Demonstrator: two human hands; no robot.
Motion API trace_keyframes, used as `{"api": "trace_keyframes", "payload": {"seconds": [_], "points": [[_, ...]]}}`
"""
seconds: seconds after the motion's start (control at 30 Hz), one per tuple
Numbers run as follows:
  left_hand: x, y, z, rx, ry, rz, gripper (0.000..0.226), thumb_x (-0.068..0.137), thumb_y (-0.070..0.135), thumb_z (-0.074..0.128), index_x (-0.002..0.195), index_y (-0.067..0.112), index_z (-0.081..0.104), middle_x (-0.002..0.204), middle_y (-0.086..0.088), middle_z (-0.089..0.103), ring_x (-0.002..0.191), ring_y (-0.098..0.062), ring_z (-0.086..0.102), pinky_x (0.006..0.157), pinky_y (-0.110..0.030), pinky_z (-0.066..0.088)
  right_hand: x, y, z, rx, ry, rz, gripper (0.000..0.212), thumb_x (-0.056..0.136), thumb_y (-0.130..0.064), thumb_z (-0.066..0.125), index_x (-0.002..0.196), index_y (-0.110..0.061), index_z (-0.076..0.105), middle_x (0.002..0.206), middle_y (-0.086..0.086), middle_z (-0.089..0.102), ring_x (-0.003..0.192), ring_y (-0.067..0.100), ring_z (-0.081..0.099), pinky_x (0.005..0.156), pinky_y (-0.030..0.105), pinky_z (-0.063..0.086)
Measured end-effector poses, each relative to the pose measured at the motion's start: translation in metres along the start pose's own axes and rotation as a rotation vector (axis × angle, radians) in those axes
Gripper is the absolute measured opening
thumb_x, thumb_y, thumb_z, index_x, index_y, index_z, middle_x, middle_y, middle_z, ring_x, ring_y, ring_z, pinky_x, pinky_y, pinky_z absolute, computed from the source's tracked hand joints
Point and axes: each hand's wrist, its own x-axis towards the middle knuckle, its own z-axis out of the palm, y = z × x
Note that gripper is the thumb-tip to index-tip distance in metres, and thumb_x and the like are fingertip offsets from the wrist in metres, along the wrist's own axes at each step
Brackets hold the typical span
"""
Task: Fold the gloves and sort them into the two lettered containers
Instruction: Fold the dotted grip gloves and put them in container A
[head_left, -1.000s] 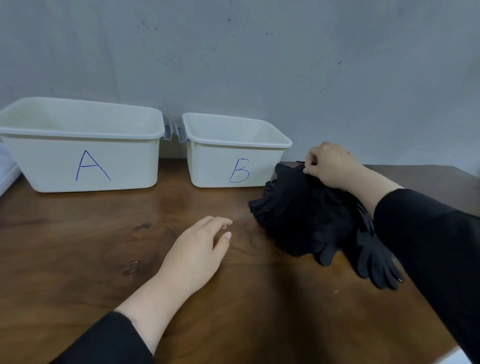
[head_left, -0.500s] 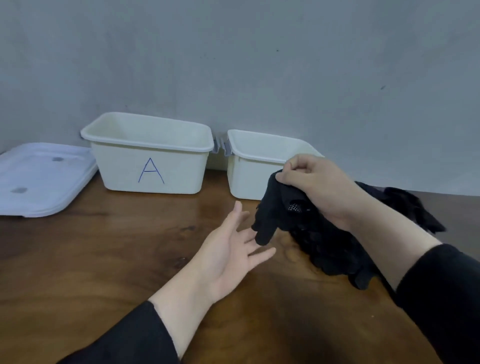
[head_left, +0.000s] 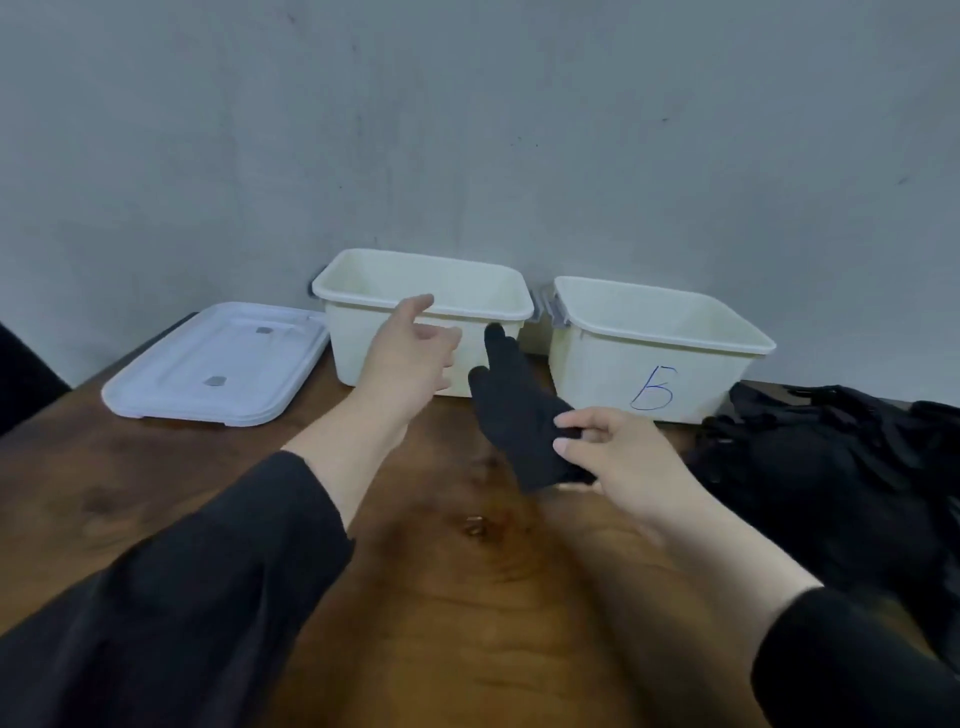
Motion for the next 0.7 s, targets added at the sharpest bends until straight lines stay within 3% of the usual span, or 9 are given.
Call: {"api": "trace_keyframes", "payload": {"seconds": [0.07, 0.13, 0.17, 0.27, 0.37, 0.47, 0.6, 0.7], "points": [[-0.01, -0.025, -0.006, 0.269, 0.02, 0.07, 0.036, 0.097, 0.028, 0.056, 0.133, 0.029, 0.054, 0.115, 0.005, 0.062, 0.106, -0.014, 0.062, 0.092, -0.033, 0.053, -0.001, 0.035, 0.006, -0.396, -0.022, -0.01, 0.024, 0.093, -0.022, 0.071, 0.117, -0.023, 0.066, 0.105, 0.0, 0.059, 0.076, 0.014, 0.065, 0.074, 0.03, 0.059], [-0.029, -0.059, -0.008, 0.462, -0.047, 0.143, 0.028, 0.098, 0.029, 0.053, 0.126, 0.03, 0.06, 0.113, 0.011, 0.063, 0.105, -0.008, 0.06, 0.088, -0.026, 0.048, -0.009, 0.061, 0.009, -0.777, 0.091, -0.148, 0.03, 0.093, -0.039, 0.069, 0.121, -0.029, 0.065, 0.097, -0.011, 0.053, 0.081, 0.007, 0.056, 0.073, 0.021, 0.048], [-0.037, -0.074, -0.007, 0.54, -0.1, 0.179, 0.027, 0.099, 0.029, 0.053, 0.124, 0.03, 0.061, 0.114, 0.012, 0.062, 0.104, -0.005, 0.059, 0.089, -0.025, 0.048, -0.013, 0.069, 0.011, -0.845, 0.147, -0.241, 0.032, 0.092, -0.043, 0.068, 0.121, -0.031, 0.066, 0.098, -0.013, 0.052, 0.085, 0.006, 0.053, 0.075, 0.021, 0.046], [-0.047, -0.098, -0.005, 0.7, -0.266, 0.271, 0.026, 0.099, 0.035, 0.054, 0.122, 0.031, 0.064, 0.118, 0.014, 0.059, 0.108, -0.004, 0.056, 0.098, -0.029, 0.046, -0.021, 0.084, 0.016, -0.849, 0.124, -0.436, 0.023, 0.092, -0.043, 0.068, 0.113, -0.034, 0.07, 0.112, -0.017, 0.052, 0.103, 0.007, 0.049, 0.091, 0.035, 0.043], [-0.049, -0.095, -0.002, 0.845, -0.384, 0.375, 0.029, 0.099, 0.041, 0.052, 0.125, 0.033, 0.064, 0.132, 0.016, 0.053, 0.123, -0.006, 0.046, 0.108, -0.034, 0.034, -0.022, 0.086, 0.017, -0.842, 0.038, -0.467, 0.016, 0.097, -0.042, 0.06, 0.107, -0.037, 0.072, 0.109, -0.024, 0.053, 0.107, 0.0, 0.047, 0.095, 0.032, 0.033], [-0.052, -0.096, 0.004, 0.941, -0.519, 0.403, 0.029, 0.098, 0.048, 0.051, 0.121, 0.038, 0.066, 0.138, 0.019, 0.048, 0.13, -0.003, 0.038, 0.113, -0.031, 0.019, -0.022, 0.086, 0.016, -0.826, 0.054, -0.485, 0.018, 0.098, -0.043, 0.056, 0.106, -0.039, 0.072, 0.108, -0.025, 0.054, 0.107, -0.002, 0.048, 0.095, 0.029, 0.032], [-0.05, -0.097, 0.009, 0.942, -0.423, 0.495, 0.024, 0.096, 0.048, 0.053, 0.112, 0.038, 0.068, 0.136, 0.019, 0.049, 0.131, -0.005, 0.039, 0.114, -0.033, 0.017, -0.021, 0.083, 0.017, -0.688, 0.111, -0.467, 0.021, 0.099, -0.044, 0.053, 0.104, -0.035, 0.072, 0.106, -0.023, 0.058, 0.106, 0.002, 0.055, 0.097, 0.037, 0.045], [-0.055, -0.101, 0.019, 0.948, -0.467, 0.497, 0.024, 0.097, 0.05, 0.047, 0.102, 0.041, 0.069, 0.131, 0.023, 0.049, 0.127, -0.001, 0.039, 0.112, -0.034, 0.017, -0.022, 0.08, 0.005, -0.665, 0.161, -0.469, 0.019, 0.1, -0.041, 0.054, 0.103, -0.032, 0.071, 0.106, -0.022, 0.06, 0.104, 0.003, 0.056, 0.096, 0.04, 0.048]]}}
